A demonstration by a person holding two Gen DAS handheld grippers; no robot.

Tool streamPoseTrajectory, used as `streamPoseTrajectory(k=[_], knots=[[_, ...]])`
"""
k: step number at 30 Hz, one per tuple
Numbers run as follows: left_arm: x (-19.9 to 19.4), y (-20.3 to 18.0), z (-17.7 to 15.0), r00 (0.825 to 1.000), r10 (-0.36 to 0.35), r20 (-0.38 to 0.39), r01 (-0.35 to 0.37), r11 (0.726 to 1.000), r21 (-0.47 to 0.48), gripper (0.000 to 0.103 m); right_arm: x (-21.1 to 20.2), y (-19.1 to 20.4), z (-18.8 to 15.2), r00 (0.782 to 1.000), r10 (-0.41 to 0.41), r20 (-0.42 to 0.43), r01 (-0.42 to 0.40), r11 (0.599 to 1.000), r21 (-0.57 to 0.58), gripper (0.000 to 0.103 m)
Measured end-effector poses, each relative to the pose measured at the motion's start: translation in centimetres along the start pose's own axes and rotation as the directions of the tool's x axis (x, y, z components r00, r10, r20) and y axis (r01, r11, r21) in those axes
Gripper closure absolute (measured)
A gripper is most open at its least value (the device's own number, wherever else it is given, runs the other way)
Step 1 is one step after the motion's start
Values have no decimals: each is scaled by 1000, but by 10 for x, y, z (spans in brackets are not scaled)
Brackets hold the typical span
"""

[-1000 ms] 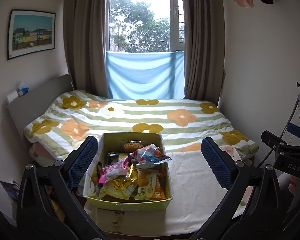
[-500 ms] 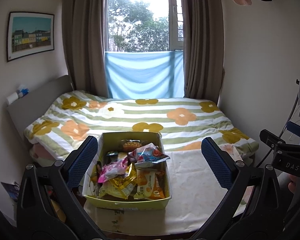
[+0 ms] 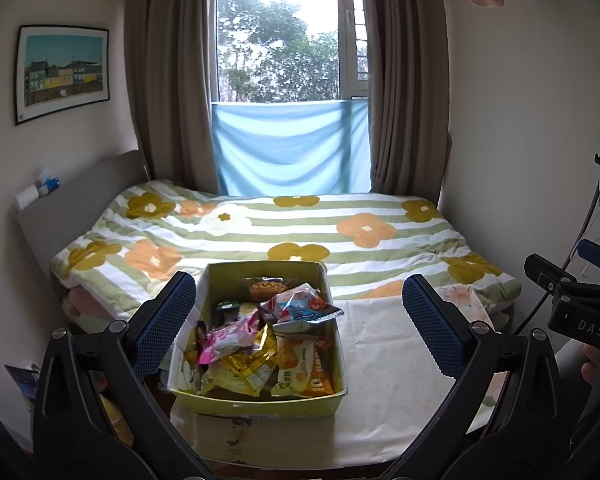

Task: Organize snacks

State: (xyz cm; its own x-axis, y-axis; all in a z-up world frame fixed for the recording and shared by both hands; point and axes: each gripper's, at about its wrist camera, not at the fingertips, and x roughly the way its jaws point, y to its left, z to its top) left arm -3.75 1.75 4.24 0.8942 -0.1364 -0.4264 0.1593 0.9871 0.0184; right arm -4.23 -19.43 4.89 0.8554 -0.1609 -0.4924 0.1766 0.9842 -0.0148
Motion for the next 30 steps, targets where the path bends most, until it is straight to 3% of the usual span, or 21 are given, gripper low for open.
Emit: streamPoseTrajectory(k=[22,30], knots=[[2,13,-7,1000,12,-6,-12,1000,0,0,0,1,0,1000,-7,-4,7,1000,1,1],[11,18,-11,999,33,-42,-33,999,10,0,1,2,0,1000,-6,-4,6,1000,-1,1]])
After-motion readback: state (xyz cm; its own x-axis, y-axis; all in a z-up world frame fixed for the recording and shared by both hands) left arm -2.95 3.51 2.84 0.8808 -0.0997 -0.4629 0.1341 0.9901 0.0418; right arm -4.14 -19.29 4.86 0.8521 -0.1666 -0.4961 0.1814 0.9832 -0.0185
